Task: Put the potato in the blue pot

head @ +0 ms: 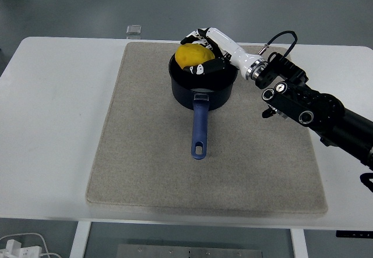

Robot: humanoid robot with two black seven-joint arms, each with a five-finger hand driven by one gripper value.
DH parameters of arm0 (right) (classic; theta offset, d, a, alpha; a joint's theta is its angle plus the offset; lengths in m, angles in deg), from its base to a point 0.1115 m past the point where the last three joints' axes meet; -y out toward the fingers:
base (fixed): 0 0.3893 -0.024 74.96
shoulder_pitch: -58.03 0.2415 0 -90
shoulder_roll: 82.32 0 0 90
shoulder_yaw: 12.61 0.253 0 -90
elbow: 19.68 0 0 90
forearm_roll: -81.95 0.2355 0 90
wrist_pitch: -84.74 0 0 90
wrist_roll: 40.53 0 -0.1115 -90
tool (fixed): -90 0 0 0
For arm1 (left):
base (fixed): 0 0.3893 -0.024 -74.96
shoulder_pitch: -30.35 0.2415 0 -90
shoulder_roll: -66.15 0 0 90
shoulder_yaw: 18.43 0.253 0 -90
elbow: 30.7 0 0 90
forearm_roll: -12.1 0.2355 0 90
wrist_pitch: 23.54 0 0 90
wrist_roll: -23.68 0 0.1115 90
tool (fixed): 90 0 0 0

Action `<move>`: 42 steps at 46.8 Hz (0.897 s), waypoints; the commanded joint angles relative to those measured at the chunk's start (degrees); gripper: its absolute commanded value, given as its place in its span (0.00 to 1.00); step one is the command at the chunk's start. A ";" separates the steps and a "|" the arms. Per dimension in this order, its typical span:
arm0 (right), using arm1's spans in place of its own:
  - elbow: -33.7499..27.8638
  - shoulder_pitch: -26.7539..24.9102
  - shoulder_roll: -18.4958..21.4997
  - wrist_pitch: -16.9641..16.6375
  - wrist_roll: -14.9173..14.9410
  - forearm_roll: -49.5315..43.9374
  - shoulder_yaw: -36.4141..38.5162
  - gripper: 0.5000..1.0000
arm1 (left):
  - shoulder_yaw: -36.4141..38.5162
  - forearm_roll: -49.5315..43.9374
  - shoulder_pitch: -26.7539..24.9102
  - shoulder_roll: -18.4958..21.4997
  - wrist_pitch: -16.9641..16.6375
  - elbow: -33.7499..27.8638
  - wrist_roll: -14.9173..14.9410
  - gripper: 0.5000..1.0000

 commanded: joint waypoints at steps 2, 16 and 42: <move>-0.18 0.00 -0.03 -0.25 -0.01 0.02 0.14 0.14 | 0.01 -0.01 0.00 0.00 -0.07 0.00 0.00 1.00; -0.53 -0.88 -0.03 0.02 0.08 0.19 0.41 0.56 | 0.01 -0.01 0.00 0.00 -0.07 0.08 0.00 1.00; -0.62 -1.67 -0.03 0.10 0.26 0.10 0.49 0.70 | 0.01 -0.01 0.00 0.00 -0.07 0.08 0.00 1.00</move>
